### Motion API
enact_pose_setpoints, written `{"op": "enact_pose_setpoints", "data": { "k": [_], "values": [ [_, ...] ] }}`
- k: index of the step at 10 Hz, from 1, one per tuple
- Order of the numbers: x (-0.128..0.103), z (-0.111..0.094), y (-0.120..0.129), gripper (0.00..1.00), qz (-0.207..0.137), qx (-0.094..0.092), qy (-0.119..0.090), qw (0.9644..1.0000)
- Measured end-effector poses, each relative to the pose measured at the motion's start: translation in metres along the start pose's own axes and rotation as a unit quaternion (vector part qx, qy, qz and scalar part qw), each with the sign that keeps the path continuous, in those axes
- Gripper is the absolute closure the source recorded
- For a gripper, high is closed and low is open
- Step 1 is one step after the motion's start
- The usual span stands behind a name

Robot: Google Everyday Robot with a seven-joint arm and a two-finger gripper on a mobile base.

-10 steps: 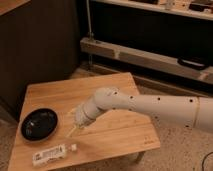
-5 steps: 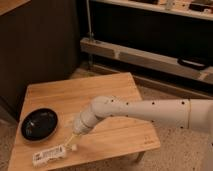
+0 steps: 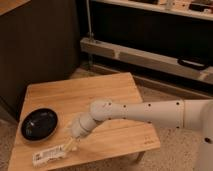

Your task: Place the bottle in the ceramic bowl

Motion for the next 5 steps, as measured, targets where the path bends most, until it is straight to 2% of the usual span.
{"op": "enact_pose_setpoints", "data": {
  "k": [5],
  "values": [
    [0.025,0.021,0.006,0.35,0.022,-0.009,0.017,0.9996]
  ]
}}
